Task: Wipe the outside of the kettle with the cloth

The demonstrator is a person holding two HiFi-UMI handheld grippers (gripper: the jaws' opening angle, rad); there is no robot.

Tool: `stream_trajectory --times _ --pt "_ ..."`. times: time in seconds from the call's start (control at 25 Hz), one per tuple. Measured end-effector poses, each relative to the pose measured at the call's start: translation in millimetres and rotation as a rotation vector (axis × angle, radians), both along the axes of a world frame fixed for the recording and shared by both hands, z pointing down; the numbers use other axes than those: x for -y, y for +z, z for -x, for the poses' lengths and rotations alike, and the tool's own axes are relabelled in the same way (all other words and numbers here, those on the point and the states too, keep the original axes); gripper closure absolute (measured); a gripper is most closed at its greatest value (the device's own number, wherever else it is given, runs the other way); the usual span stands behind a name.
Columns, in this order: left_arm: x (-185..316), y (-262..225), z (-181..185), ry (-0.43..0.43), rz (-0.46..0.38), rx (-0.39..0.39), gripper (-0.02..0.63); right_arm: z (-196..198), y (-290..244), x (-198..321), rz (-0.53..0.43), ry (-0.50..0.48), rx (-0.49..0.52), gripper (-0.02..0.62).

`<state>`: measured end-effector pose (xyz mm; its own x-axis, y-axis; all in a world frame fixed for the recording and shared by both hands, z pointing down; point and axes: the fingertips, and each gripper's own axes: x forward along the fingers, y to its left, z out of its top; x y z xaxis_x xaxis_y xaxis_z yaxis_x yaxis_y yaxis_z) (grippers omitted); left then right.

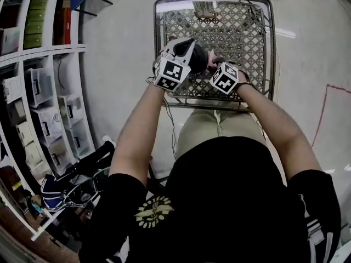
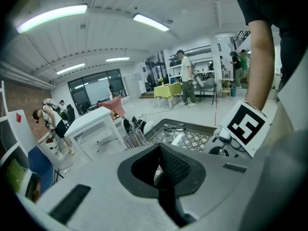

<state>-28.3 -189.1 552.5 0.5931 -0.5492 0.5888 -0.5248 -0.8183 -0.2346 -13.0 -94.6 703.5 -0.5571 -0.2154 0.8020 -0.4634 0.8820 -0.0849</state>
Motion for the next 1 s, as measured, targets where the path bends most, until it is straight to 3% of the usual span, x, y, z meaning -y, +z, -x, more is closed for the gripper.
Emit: stream_trajectory --times 0.36,0.76,0.88,1.0 --pt "0 3 0 -0.007 0.001 0.008 0.6 -4 6 45 -0.11 -0.179 -0.081 0.548" --pt "0 3 -1 -0.006 0.001 0.003 0.6 1 33 62 -0.118 -0.28 -0.122 0.548" --pt "0 3 -1 -0.008 -0.002 0.002 0.6 0 43 52 -0.095 -0.28 -0.138 0.548" --pt "0 4 -1 -0.005 -0.004 0.001 0.6 -1 48 35 -0.057 -0.22 -0.127 0.548"
